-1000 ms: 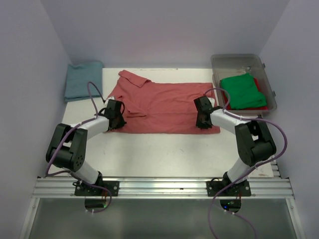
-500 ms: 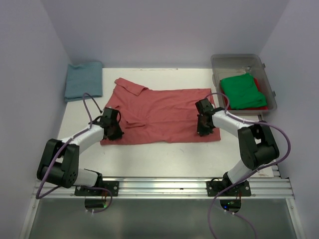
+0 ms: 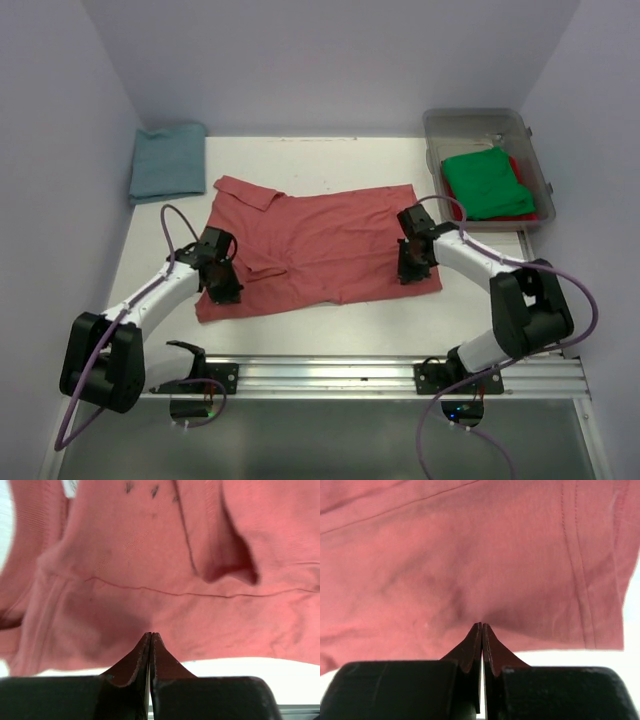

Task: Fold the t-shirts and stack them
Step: Fold the flattened tshirt in 1/3 of the way

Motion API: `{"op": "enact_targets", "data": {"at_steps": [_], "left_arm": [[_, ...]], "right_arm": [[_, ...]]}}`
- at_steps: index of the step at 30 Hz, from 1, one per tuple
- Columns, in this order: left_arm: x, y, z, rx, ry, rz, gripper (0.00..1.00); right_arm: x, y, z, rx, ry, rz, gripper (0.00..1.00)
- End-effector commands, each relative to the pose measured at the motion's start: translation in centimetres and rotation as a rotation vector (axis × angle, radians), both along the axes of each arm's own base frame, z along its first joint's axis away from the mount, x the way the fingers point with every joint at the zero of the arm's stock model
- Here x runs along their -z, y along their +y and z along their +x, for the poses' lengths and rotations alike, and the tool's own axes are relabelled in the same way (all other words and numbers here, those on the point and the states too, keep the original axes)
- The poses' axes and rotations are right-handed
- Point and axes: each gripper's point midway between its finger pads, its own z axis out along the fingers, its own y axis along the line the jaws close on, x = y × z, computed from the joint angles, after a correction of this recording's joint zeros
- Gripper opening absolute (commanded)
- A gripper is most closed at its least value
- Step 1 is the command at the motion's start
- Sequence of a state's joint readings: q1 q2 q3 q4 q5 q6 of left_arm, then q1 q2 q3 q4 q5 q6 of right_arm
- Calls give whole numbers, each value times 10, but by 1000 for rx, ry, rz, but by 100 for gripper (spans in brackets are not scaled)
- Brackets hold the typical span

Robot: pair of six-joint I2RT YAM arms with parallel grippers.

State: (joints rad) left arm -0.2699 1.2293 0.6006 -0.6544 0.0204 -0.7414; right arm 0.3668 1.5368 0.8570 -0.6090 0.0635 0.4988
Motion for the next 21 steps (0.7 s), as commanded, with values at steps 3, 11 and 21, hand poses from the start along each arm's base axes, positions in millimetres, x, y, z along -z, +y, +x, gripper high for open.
{"op": "enact_targets", "data": {"at_steps": [3, 11, 21], "left_arm": [[-79, 8, 53, -14, -258, 64, 5], [-127, 12, 115, -40, -511, 112, 13], [-148, 20, 148, -90, -670, 56, 85]], "right_arm": [[-70, 17, 20, -66, -224, 111, 0], [-144, 88, 61, -230, -476, 418, 25], [-128, 247, 63, -650, -360, 484, 40]]}}
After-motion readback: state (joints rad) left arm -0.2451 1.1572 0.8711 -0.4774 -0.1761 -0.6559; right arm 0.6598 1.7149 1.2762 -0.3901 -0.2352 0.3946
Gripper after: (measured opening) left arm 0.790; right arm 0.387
